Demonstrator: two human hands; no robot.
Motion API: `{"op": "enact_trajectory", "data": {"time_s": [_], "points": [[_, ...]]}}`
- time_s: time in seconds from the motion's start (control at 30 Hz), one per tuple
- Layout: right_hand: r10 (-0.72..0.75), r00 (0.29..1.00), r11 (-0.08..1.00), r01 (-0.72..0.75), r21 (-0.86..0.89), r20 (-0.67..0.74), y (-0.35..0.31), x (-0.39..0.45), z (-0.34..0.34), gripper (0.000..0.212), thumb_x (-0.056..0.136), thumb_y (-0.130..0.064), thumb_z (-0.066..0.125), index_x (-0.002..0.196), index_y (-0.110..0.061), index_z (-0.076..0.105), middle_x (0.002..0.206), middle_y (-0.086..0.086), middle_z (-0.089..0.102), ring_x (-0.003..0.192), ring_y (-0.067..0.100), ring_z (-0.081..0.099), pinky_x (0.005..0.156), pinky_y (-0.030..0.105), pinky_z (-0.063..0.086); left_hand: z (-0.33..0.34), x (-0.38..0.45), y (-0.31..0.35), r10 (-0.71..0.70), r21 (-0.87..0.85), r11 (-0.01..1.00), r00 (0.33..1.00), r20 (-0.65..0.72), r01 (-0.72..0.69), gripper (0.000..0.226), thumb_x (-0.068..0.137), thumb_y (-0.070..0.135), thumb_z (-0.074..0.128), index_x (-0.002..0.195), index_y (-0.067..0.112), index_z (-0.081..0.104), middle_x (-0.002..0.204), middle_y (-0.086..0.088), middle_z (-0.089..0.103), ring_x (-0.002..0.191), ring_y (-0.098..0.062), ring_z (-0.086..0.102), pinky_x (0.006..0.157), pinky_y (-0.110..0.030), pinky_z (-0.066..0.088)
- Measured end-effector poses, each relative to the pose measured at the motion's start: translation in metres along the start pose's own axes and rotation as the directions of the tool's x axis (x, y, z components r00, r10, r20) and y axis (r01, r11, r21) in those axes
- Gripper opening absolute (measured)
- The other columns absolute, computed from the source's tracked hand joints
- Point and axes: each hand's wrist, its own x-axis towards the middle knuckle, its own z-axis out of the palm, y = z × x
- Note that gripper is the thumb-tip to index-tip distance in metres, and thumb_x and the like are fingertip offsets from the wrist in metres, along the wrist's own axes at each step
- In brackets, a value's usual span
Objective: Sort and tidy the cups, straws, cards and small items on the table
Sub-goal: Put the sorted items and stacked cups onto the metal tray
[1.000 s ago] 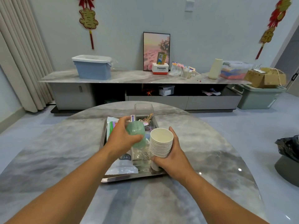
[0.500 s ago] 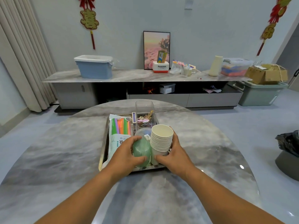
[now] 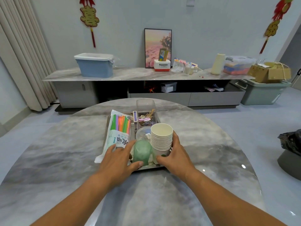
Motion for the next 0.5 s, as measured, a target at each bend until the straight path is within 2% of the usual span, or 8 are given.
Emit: {"op": "enact_trajectory", "data": {"time_s": [0.07, 0.13, 0.23, 0.33, 0.4, 0.47, 0.5], "points": [[0.002, 1.0, 1.0, -0.001, -0.028, 0.003, 0.003, -0.001, 0.0, 0.11, 0.059, -0.04, 0.077, 0.146, -0.063, 0.014, 0.112, -0.026, 0.065, 0.098, -0.001, 0.065, 0.075, 0.019, 0.056, -0.003, 0.001, -0.004, 0.001, 0.075, 0.997, 0.999, 0.035, -0.004, 0.085, 0.082, 0.086, 0.035, 0.152, 0.042, 0.016, 0.112, 0.016, 0.068, 0.128, -0.009, 0.049, 0.123, -0.034, 0.006], [0.005, 1.0, 1.0, -0.005, -0.023, 0.008, 0.007, -0.002, -0.001, 0.113, 0.059, -0.039, 0.08, 0.147, -0.064, 0.012, 0.112, -0.028, 0.063, 0.097, -0.005, 0.064, 0.067, 0.01, 0.052, -0.005, 0.0, -0.003, -0.035, -0.014, 0.999, 0.999, 0.033, 0.035, 0.09, 0.079, 0.09, 0.036, 0.153, 0.045, 0.014, 0.113, 0.017, 0.068, 0.126, -0.007, 0.049, 0.124, -0.036, 0.006], [0.032, 0.999, 0.999, -0.032, 0.005, 0.006, 0.009, -0.004, 0.0, 0.114, 0.06, -0.041, 0.085, 0.145, -0.065, 0.013, 0.113, -0.027, 0.061, 0.097, -0.003, 0.064, 0.065, 0.01, 0.05, -0.001, 0.004, 0.005, -0.127, -0.2, 0.972, 0.992, -0.014, 0.121, 0.092, 0.08, 0.087, 0.043, 0.154, 0.044, 0.009, 0.109, 0.018, 0.072, 0.124, -0.004, 0.046, 0.125, -0.039, 0.009], [0.035, 0.999, 0.999, -0.034, 0.032, -0.019, 0.009, -0.002, 0.001, 0.103, 0.057, -0.043, 0.087, 0.134, -0.068, 0.023, 0.112, -0.033, 0.061, 0.092, -0.006, 0.065, 0.063, 0.009, 0.051, 0.006, 0.007, 0.01, -0.129, -0.23, 0.965, 0.992, 0.002, 0.126, 0.09, 0.084, 0.083, 0.043, 0.154, 0.04, 0.007, 0.095, 0.019, 0.074, 0.13, -0.007, 0.052, 0.126, -0.038, 0.003], [0.026, 0.999, 0.999, -0.025, 0.033, -0.02, 0.008, -0.002, 0.002, 0.101, 0.057, -0.041, 0.086, 0.134, -0.066, 0.025, 0.117, -0.03, 0.062, 0.095, -0.006, 0.064, 0.068, 0.012, 0.053, 0.006, 0.006, 0.01, -0.117, -0.197, 0.973, 0.993, 0.004, 0.116, 0.094, 0.081, 0.087, 0.041, 0.154, 0.041, 0.005, 0.099, 0.018, 0.073, 0.129, -0.007, 0.053, 0.125, -0.038, -0.001], [0.015, 1.0, 1.0, -0.014, 0.025, -0.013, 0.009, -0.003, 0.002, 0.108, 0.058, -0.041, 0.087, 0.141, -0.062, 0.022, 0.127, -0.024, 0.057, 0.113, -0.001, 0.058, 0.085, 0.021, 0.056, 0.002, 0.003, 0.009, -0.102, -0.175, 0.98, 0.994, -0.035, 0.094, 0.094, 0.078, 0.092, 0.035, 0.155, 0.044, 0.007, 0.108, 0.018, 0.071, 0.123, -0.005, 0.054, 0.125, -0.04, 0.002], [0.02, 1.0, 1.0, -0.02, 0.017, -0.013, 0.009, -0.004, 0.002, 0.113, 0.058, -0.043, 0.088, 0.145, -0.062, 0.019, 0.133, -0.021, 0.053, 0.123, 0.002, 0.052, 0.096, 0.028, 0.053, -0.001, 0.001, 0.007, -0.094, -0.184, 0.98, 0.99, -0.103, 0.074, 0.09, 0.081, 0.091, 0.032, 0.155, 0.045, 0.012, 0.11, 0.019, 0.068, 0.118, -0.002, 0.052, 0.125, -0.042, 0.008]]}}
